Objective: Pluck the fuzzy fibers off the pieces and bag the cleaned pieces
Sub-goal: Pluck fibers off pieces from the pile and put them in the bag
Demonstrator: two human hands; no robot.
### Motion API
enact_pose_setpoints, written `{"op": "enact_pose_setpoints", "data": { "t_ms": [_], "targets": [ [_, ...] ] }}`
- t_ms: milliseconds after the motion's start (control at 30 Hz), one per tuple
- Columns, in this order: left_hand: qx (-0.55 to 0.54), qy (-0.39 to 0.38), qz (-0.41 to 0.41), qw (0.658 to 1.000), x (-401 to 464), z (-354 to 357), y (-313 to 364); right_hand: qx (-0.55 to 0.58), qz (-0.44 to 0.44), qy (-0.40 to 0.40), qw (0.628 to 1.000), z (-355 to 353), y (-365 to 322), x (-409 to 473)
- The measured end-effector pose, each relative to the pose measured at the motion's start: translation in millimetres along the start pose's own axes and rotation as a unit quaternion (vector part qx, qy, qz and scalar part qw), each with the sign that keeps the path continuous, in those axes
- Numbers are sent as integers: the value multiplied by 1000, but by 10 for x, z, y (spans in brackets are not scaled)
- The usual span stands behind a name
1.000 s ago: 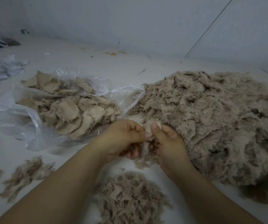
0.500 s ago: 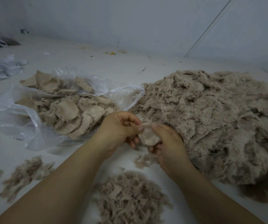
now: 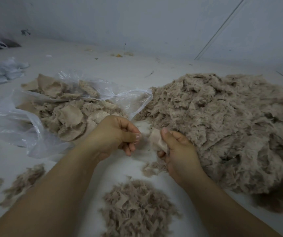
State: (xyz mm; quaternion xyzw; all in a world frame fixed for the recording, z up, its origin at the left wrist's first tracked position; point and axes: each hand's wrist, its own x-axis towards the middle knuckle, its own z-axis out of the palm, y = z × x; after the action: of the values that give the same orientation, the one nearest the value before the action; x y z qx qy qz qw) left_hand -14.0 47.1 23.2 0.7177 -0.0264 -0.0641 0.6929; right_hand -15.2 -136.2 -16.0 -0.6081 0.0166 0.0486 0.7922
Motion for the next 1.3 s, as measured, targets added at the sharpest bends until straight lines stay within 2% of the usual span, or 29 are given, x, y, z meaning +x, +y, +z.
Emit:
{"op": "enact_pose_setpoints", "data": {
  "t_ms": [100, 167, 267, 333, 533, 633, 700, 767, 800, 833, 933, 1000, 1033, 1100, 1133, 1200, 1233, 1300],
  "targets": [
    [36, -161, -69, 984, -88, -156, 45, 20, 15, 16, 1000, -12, 10, 19],
    [93, -210, -102, 968, -132, -185, 62, 14, 11, 9, 1000, -9, 8, 15],
    [142, -128, -49, 980, -110, -54, 84, 2, 0, -16, 1000, -18, 17, 13],
    [91, -52, -14, 994, -72, 87, 59, -9, -7, -26, 1000, -19, 15, 9],
    [78, 41, 18, 996, -55, 276, 0, 3, -9, -32, 999, 3, -6, -13],
    [7, 148, 28, 989, -1, 172, 31, 22, -7, -8, 1000, 3, -9, -11],
    [49, 278, 70, 957, 39, 31, 70, 36, -4, -7, 999, 8, -12, -15],
    [190, 393, 109, 893, 59, -178, 107, 35, -8, -12, 999, 13, -11, -16],
    [263, 423, 110, 860, 54, -290, 122, 33, -8, -12, 999, 21, -15, -16],
    [318, 438, 98, 835, 50, -393, 126, 31, -7, -10, 999, 29, -13, -13],
    [402, 457, 57, 792, 23, -484, 95, 27, -1, 3, 1000, 33, -7, -12],
    [434, 465, 128, 761, -6, -352, 104, 35, -6, 5, 999, 22, -4, -11],
    [444, 441, 168, 762, -20, -255, 109, 43, -6, 3, 999, 16, -3, -11],
    [464, 323, 180, 805, -25, -67, 84, 65, -5, -2, 998, 5, -10, -16],
    [492, 241, 153, 823, -17, 22, 56, 76, -4, -4, 997, 1, -11, -15],
    [561, 87, 87, 819, -12, 159, 10, 89, -4, -5, 996, -7, -15, -8],
    [561, 29, 55, 826, -16, 192, 5, 91, -3, -4, 996, -7, -17, -5],
    [455, -93, -37, 885, -62, 175, 12, 97, -2, -4, 995, -3, -20, -3]
  ]
}}
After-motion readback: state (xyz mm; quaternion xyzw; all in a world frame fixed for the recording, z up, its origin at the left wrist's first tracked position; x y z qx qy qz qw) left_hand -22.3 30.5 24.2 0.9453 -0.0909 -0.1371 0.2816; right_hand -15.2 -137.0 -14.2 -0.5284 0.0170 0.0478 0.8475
